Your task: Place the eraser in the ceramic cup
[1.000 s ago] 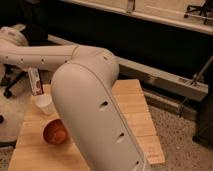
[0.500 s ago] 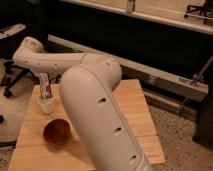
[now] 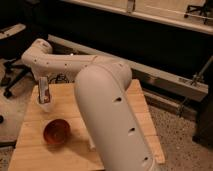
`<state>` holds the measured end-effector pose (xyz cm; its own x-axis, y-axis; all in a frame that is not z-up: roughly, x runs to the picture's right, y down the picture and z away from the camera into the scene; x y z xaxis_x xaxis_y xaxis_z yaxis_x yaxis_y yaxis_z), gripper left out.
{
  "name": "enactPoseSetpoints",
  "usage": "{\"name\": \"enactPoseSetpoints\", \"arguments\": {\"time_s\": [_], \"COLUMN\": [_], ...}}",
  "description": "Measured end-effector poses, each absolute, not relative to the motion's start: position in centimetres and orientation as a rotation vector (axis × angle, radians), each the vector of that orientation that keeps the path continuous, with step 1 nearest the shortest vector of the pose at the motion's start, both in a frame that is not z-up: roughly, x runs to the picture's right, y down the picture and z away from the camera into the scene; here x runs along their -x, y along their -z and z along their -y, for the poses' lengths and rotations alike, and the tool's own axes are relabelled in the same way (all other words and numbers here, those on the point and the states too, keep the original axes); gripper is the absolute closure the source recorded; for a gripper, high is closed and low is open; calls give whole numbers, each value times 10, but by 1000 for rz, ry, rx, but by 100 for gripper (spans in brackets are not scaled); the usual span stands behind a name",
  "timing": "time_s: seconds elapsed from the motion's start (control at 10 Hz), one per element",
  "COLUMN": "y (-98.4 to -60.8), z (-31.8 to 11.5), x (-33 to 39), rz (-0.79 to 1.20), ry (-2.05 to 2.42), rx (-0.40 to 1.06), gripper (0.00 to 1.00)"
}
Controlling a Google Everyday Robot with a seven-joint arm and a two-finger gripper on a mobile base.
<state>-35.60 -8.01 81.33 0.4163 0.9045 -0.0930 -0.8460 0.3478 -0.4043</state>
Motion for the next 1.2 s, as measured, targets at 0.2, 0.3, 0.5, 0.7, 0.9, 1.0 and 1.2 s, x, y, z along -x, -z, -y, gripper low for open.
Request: {"name": "enactPoseSetpoints", "arguments": {"time_s": [0.2, 0.3, 0.5, 0.7, 0.9, 1.0, 1.2], "y": [-806, -805, -801, -794, -788, -787, -788], "z": [70, 65, 61, 63, 68, 74, 82], "x": [357, 361, 371, 380, 385, 381, 375], "rz": [177, 188, 205, 219, 221, 215, 204], "ry": [-1125, -1109, -1090, -1080, -1078, -1085, -1099], "rx": [442, 434, 419, 393, 371, 355, 342], "gripper": [100, 100, 100, 100, 100, 100, 100]}}
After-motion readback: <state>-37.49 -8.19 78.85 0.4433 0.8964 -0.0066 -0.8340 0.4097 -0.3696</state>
